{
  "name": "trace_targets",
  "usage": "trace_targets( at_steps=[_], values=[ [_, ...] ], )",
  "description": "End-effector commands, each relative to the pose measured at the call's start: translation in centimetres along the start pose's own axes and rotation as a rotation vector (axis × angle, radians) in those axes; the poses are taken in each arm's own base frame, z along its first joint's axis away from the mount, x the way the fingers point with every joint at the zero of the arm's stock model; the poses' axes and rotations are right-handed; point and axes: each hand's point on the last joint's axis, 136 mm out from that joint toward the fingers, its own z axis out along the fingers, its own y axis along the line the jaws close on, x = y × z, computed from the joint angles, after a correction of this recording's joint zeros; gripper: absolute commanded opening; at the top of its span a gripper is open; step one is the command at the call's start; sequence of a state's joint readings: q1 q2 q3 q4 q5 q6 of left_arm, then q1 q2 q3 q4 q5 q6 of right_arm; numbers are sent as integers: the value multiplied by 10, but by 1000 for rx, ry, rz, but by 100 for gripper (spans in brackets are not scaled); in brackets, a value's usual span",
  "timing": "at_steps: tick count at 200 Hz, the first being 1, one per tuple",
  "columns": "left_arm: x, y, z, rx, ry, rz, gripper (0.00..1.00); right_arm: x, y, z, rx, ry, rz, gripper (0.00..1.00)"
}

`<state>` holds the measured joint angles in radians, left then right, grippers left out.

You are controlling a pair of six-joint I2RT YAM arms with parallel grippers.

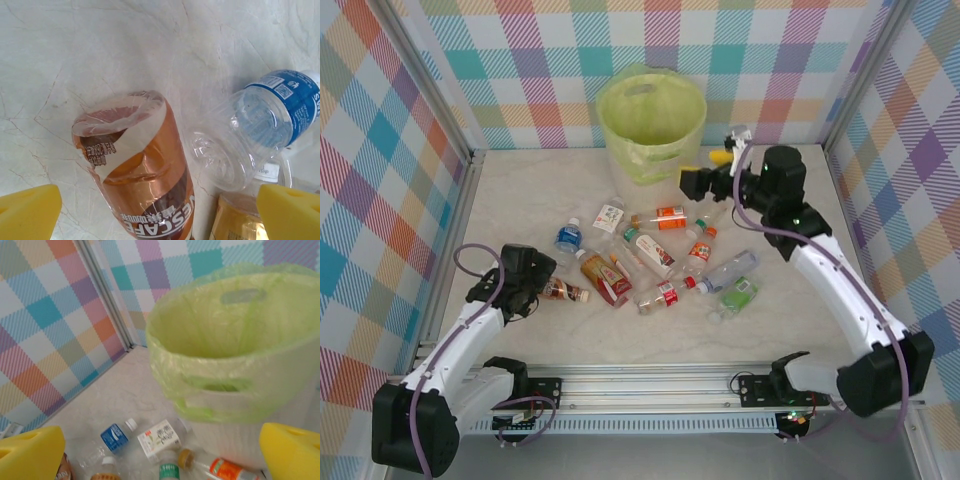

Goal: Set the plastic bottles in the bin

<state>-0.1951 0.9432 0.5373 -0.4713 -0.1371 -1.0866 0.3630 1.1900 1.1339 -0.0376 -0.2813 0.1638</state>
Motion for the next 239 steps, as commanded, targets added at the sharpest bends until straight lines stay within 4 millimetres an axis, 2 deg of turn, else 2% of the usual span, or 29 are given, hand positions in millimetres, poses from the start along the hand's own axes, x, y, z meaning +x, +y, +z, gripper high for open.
trace_targets(
  at_steps=[1,32,57,83,96,124,163,228,231,239],
  values=[
    [3,9,7,-11,-11,-42,100,11,-24,-17,155,-42,-7,100],
    [11,15,9,-62,41,3,100,24,-34,-34,232,-61,-8,100],
    [23,13,19,-85,115,-10,100,34,-38,-38,249,-60,31,100],
    [26,24,27,-146,119,-50,100,47,-39,-40,242,-72,82,100],
    [27,29,32,-170,120,-60,100,50,-43,-42,263,-86,108,100],
    [34,25,44,-180,159,-53,99,47,-49,-43,292,-109,121,100],
    [32,38,56,-197,119,-27,88,39,-52,-49,326,-140,95,100],
    [25,35,59,-159,95,150,70,44,-57,-46,341,-128,97,100],
    [23,28,61,-130,82,151,70,44,-57,-45,341,-128,97,100],
    [22,25,61,-112,77,162,69,43,-57,-45,341,-129,95,100]
  ],
)
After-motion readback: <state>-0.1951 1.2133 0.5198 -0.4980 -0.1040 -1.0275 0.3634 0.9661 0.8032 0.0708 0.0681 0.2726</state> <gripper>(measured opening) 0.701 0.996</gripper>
